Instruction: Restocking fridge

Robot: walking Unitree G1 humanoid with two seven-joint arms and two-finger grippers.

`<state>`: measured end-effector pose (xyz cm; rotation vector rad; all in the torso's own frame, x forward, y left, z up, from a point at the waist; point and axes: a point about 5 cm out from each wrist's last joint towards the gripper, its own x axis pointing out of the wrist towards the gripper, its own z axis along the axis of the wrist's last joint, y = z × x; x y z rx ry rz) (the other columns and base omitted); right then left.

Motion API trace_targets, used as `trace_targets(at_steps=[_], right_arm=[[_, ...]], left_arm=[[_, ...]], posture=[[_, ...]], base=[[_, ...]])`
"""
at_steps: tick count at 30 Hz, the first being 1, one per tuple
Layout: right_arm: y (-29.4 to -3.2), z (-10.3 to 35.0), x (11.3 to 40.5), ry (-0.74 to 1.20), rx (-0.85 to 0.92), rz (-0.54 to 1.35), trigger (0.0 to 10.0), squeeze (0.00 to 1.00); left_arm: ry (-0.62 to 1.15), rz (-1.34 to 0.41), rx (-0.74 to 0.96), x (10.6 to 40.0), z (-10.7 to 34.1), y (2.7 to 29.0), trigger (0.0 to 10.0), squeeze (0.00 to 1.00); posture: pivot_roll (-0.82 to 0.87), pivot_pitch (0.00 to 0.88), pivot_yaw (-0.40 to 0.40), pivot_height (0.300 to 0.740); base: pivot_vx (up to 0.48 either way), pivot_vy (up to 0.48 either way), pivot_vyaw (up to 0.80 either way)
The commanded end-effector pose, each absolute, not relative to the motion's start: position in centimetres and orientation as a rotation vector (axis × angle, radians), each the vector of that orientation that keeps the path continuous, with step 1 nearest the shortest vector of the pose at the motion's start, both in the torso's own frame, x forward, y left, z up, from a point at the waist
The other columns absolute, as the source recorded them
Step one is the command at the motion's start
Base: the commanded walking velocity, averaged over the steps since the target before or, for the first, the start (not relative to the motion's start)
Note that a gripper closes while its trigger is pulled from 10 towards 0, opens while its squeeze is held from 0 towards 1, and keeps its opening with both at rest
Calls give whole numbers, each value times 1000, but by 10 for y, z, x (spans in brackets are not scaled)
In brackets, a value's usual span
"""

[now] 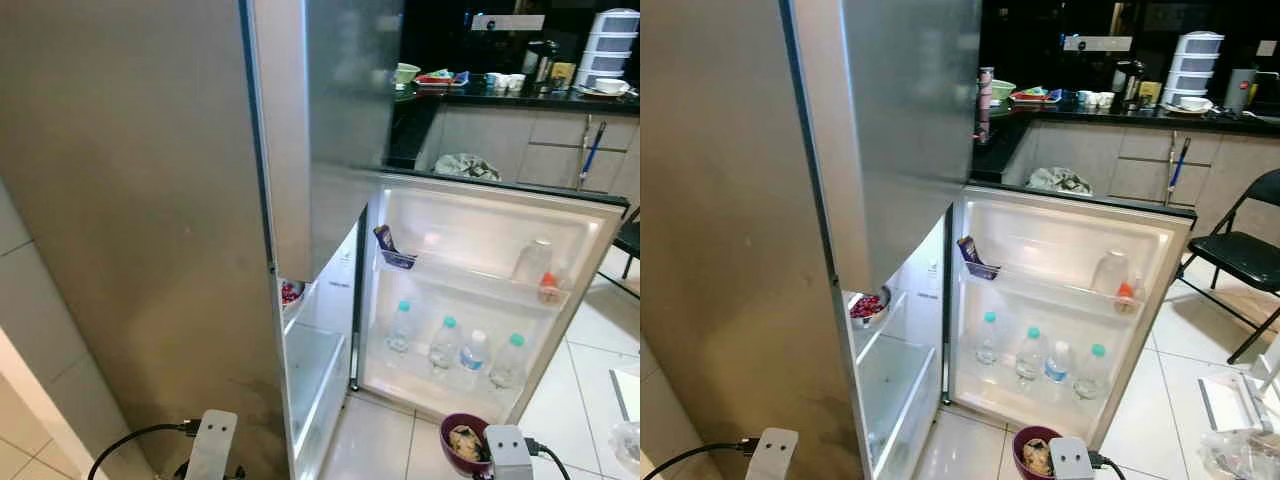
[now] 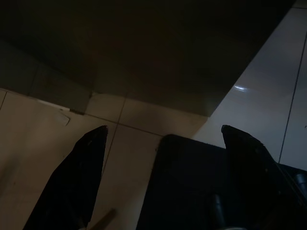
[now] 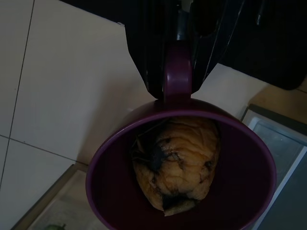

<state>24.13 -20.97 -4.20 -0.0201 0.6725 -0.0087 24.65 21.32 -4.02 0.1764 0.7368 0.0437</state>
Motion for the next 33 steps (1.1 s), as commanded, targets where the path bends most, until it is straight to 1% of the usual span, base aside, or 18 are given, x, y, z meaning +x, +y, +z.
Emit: trace_targets(at_steps=[1,2,3,5,7,8,10,13,17,19,23,25,27,28,30,32,33], right_arm=[[-208,-41,242,656,-15,-18,10000,0],[-208,-43,240,661,-16,-11,10000,0],[-206,-43,239,664,-30,16,10000,0],[-205,-44,238,664,-40,36,10000,0],[-206,-44,238,666,-45,45,10000,0],[-207,-44,238,665,-39,38,10000,0],[-208,-44,237,671,-43,34,10000,0],[-208,-45,236,679,-61,40,10000,0],[-213,-42,239,668,-60,27,10000,0],[-213,-41,240,672,-97,61,10000,0],[-211,-41,240,678,-134,101,10000,0],[-212,-41,240,673,-128,102,10000,0],[-212,-41,240,675,-112,94,10000,0],[-212,-41,240,675,-112,94,10000,0],[-209,-43,238,692,-120,126,10000,0],[-207,-44,238,697,-125,138,10000,0],[-204,-43,240,697,-119,137,10000,0]], left_arm=[[741,31,187,246,-42,210,10000,0],[734,37,196,247,-40,211,10000,0],[728,48,203,248,-40,212,10000,0],[725,58,204,248,-39,213,10000,0],[725,64,192,247,-41,211,10000,0],[725,51,184,246,-41,208,10000,0],[731,18,174,246,-43,201,10000,0],[734,-10,177,245,-44,197,10000,0],[728,25,158,245,-44,199,10000,0],[742,44,153,242,-45,203,10000,0],[749,39,161,241,-46,204,10000,0],[748,40,172,240,-47,205,10000,0],[747,43,177,239,-47,205,10000,0],[747,43,177,239,-47,205,10000,0],[750,40,191,236,-49,204,10000,0],[752,41,196,235,-49,205,10000,0],[755,46,193,232,-51,207,10000,0]], posture=[[-84,0,1,734],[-88,0,-7,734],[-103,0,-37,734],[-108,0,-38,734],[-96,0,-28,734],[-74,3,-10,734],[-57,14,1,734],[-64,19,8,734],[-72,23,24,734],[-84,23,42,734],[-92,21,42,734],[-89,23,30,734],[-73,38,1,734],[-73,38,1,734],[-51,47,-29,734],[-51,47,-29,734],[-49,43,-59,734]], base=[[0,0,0],[0,0,0],[0,0,0],[0,0,0],[0,0,0],[0,0,0],[0,0,0],[0,0,0],[0,0,0],[0,0,0],[0,0,0],[0,0,0],[0,0,0],[0,0,0],[0,0,0],[0,0,0],[0,0,0]])
